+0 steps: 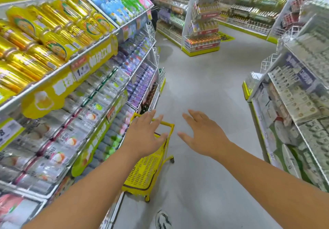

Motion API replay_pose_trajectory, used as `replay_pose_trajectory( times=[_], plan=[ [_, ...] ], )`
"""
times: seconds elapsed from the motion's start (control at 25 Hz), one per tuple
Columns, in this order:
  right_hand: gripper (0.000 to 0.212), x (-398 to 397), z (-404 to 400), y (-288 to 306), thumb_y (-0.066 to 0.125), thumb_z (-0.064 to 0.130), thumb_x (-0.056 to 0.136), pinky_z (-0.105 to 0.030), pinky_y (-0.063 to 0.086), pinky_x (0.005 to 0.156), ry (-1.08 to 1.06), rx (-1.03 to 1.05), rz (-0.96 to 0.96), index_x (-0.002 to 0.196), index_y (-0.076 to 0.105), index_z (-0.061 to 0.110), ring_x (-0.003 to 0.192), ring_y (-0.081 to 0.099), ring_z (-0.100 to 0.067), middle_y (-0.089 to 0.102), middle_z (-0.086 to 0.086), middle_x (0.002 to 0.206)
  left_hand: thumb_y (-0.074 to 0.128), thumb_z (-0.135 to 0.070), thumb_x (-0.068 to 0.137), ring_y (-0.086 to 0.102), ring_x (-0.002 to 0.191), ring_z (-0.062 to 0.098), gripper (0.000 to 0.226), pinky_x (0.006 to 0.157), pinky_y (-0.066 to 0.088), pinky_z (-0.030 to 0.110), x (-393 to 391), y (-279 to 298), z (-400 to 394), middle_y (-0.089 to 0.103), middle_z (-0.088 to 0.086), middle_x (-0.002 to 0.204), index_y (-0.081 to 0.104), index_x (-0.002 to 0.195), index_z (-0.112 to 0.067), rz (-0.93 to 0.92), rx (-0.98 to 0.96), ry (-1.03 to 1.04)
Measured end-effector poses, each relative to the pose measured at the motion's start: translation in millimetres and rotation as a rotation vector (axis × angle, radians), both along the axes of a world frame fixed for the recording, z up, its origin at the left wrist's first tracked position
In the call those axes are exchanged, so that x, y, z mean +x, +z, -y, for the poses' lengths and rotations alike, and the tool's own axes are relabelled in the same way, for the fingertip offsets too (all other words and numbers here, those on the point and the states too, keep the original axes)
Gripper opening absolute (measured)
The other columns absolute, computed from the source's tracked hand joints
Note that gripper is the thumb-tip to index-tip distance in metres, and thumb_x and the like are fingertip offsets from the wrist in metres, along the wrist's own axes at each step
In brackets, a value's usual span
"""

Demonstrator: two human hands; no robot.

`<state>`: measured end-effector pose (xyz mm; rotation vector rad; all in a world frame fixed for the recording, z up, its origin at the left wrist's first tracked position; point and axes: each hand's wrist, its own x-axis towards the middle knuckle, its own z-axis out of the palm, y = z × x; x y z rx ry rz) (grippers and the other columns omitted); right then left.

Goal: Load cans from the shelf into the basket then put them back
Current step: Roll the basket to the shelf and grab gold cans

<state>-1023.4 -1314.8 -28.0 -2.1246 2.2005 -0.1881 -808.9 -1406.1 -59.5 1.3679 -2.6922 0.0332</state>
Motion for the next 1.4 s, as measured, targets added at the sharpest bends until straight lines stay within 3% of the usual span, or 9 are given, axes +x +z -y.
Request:
replay_pose_trajectory(
  times=[0.24,0.44,0.64,0.84,1.04,1.2,1.4],
  plan=[
    [0.076,-8,135,4,0.034,0.066,0.098,-0.04,0.022,0.12,0.058,0.0,0.008,0.16,0.016,0.028,0.154,0.009,-0.024,0.01,0.001,0.168,0.024,-0.073,0.086,0.031,0.147,0.028,0.083,0.115,0.032,0.05,-6,-11,133,0.028,0.005,0.163,0.033,0.156,-0.029,-0.027,0.036,0.084],
    [0.084,-3,228,13,0.023,0.073,0.091,-0.041,0.021,0.122,0.118,-0.05,-0.004,0.159,0.023,0.024,0.153,0.016,-0.024,0.018,-0.002,0.167,0.023,-0.071,0.086,0.025,0.149,0.028,0.083,0.12,0.025,0.048,0,8,204,0.024,0.005,0.164,0.027,0.157,-0.03,-0.023,0.009,0.127],
    [0.077,22,307,18,0.037,0.066,0.097,-0.035,0.017,0.121,0.265,-0.066,0.024,0.16,0.02,0.025,0.153,0.011,-0.019,0.015,0.001,0.167,0.023,-0.073,0.087,0.023,0.151,0.027,0.081,0.12,0.023,0.048,31,9,248,0.022,0.003,0.165,0.027,0.157,-0.033,-0.03,-0.006,0.271],
    [0.077,66,376,15,0.04,0.067,0.096,-0.042,0.025,0.122,0.497,-0.051,0.082,0.159,0.023,0.026,0.153,0.014,-0.021,0.018,0.0,0.167,0.026,-0.072,0.09,0.018,0.152,0.025,0.079,0.122,0.021,0.047,70,13,261,0.015,0.001,0.167,0.022,0.158,-0.033,-0.001,-0.021,0.477],
    [0.079,102,429,18,0.039,0.068,0.096,-0.045,0.022,0.122,0.788,-0.005,0.083,0.16,0.017,0.028,0.154,0.008,-0.02,0.009,0.003,0.168,0.03,-0.072,0.093,0.014,0.153,0.024,0.078,0.122,0.018,0.048,89,20,254,0.01,0.001,0.168,0.018,0.159,-0.032,0.023,-0.032,0.758],
    [0.079,114,453,26,0.037,0.067,0.097,-0.044,0.019,0.124,1.0,0.02,0.052,0.161,0.014,0.027,0.154,0.005,-0.02,0.005,0.002,0.168,0.032,-0.071,0.092,0.014,0.153,0.024,0.078,0.124,0.015,0.046,82,21,235,0.011,0.0,0.168,0.018,0.159,-0.033,0.042,-0.005,1.013],
    [0.078,117,457,36,0.035,0.066,0.098,-0.044,0.02,0.123,1.187,0.02,0.023,0.161,0.012,0.026,0.155,0.006,-0.02,0.007,0.002,0.168,0.032,-0.073,0.092,0.015,0.153,0.025,0.079,0.121,0.022,0.048,67,27,204,0.011,-0.001,0.168,0.019,0.159,-0.034,0.039,-0.041,1.228]
  ],
)
